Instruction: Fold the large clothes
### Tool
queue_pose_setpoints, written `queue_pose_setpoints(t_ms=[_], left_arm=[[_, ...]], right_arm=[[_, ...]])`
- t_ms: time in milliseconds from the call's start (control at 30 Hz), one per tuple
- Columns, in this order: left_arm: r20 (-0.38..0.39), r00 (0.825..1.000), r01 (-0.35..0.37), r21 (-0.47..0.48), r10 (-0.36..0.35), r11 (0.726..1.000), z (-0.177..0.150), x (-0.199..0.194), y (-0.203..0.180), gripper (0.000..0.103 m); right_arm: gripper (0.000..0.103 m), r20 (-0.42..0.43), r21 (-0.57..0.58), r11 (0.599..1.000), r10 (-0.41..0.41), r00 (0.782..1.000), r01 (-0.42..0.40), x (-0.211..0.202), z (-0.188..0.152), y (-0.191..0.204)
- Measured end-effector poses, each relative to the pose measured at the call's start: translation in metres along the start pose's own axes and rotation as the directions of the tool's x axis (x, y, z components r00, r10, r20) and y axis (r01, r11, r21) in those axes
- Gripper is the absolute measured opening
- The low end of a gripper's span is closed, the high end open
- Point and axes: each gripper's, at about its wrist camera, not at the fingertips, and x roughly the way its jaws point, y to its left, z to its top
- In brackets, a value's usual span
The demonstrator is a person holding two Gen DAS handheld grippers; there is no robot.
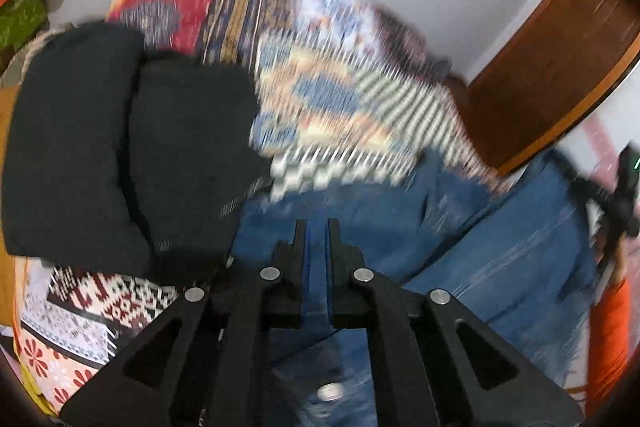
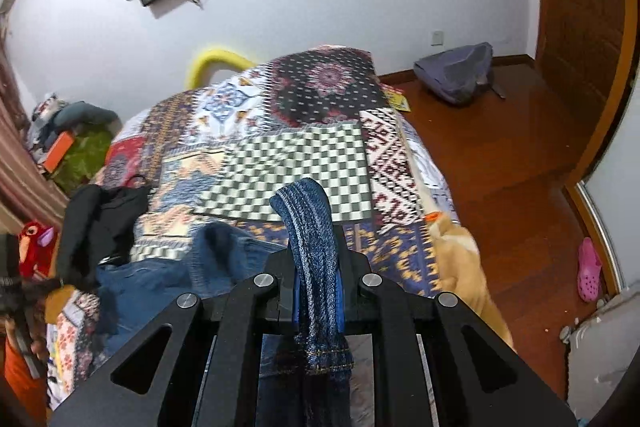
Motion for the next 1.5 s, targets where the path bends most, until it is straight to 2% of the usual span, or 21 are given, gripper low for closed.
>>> queue_pose_setpoints(t_ms=[100, 200, 233, 367, 500, 633, 900, 1067, 1100, 1167, 1233, 1300, 1333, 1367, 1433, 1500], left_arm=[[-0.06, 0.998, -0.038, 0.003, 0.038, 0.999, -0.015, 0.024, 0.009, 0.007], [-0.106, 0.994, -0.035, -0.003, 0.035, 0.999, -0.025, 0.041, 0.014, 0.009], [-0.115, 0.993, -0.04, 0.002, 0.04, 0.999, -0.028, 0.046, 0.015, 0.013], [-0.121, 0.989, -0.081, 0.022, 0.083, 0.996, -0.033, 0.055, 0.01, 0.016], [-0.109, 0.986, -0.125, 0.035, 0.128, 0.992, -0.037, 0.048, 0.001, 0.017], [-0.076, 0.986, -0.14, 0.064, 0.145, 0.988, -0.042, 0.027, -0.015, 0.017], [0.054, 0.98, -0.198, 0.102, 0.193, 0.975, -0.053, -0.036, -0.044, 0.018], [0.112, 0.976, -0.203, 0.126, 0.189, 0.971, -0.067, -0.075, -0.056, 0.018], [0.122, 0.974, -0.207, 0.133, 0.191, 0.969, -0.069, -0.08, -0.059, 0.019], [0.144, 0.97, -0.217, 0.148, 0.196, 0.965, -0.077, -0.095, -0.063, 0.032], [0.165, 0.967, -0.219, 0.159, 0.193, 0.963, -0.088, -0.109, -0.067, 0.04], [0.177, 0.966, -0.218, 0.178, 0.186, 0.96, -0.101, -0.121, -0.07, 0.04], [0.175, 0.968, -0.214, 0.188, 0.182, 0.959, -0.108, -0.128, -0.072, 0.044], [0.167, 0.97, -0.209, 0.192, 0.178, 0.959, -0.114, -0.131, -0.072, 0.054], [0.149, 0.979, -0.17, 0.192, 0.143, 0.966, -0.13, -0.142, -0.069, 0.062], [0.137, 0.983, -0.143, 0.192, 0.118, 0.971, -0.143, -0.151, -0.066, 0.063]], right_arm=[[0.011, -0.017, -0.025, 0.999, -0.041, 0.999, 0.04, 0.009, 0.003, -0.008], [0.011, -0.1, -0.044, 0.995, -0.089, 0.991, 0.085, 0.029, -0.002, -0.023], [0.011, -0.119, -0.05, 0.994, -0.107, 0.987, 0.102, 0.033, -0.006, -0.028], [0.016, -0.198, -0.076, 0.985, -0.166, 0.966, 0.154, 0.041, -0.026, -0.042], [0.019, -0.224, -0.115, 0.974, -0.216, 0.95, 0.194, 0.028, -0.038, -0.046], [0.02, -0.214, -0.157, 0.965, -0.241, 0.947, 0.21, -0.002, -0.045, -0.04], [0.023, -0.136, -0.159, 0.977, -0.166, 0.977, 0.144, -0.064, -0.061, -0.013], [0.048, -0.06, -0.188, 0.972, -0.152, 0.987, 0.138, -0.097, -0.077, 0.007], [0.05, -0.047, -0.196, 0.97, -0.152, 0.987, 0.14, -0.102, -0.08, 0.01], [0.053, -0.034, -0.216, 0.966, -0.152, 0.988, 0.141, -0.112, -0.089, 0.016], [0.053, -0.034, -0.227, 0.965, -0.143, 0.989, 0.131, -0.118, -0.095, 0.021], [0.053, -0.034, -0.235, 0.964, -0.134, 0.99, 0.122, -0.124, -0.105, 0.025], [0.053, -0.031, -0.237, 0.964, -0.13, 0.991, 0.119, -0.129, -0.111, 0.026], [0.053, -0.032, -0.235, 0.965, -0.126, 0.991, 0.115, -0.131, -0.116, 0.027], [0.054, -0.041, -0.241, 0.965, -0.119, 0.992, 0.106, -0.135, -0.128, 0.025], [0.054, -0.053, -0.258, 0.959, -0.134, 0.99, 0.116, -0.137, -0.14, 0.024]])
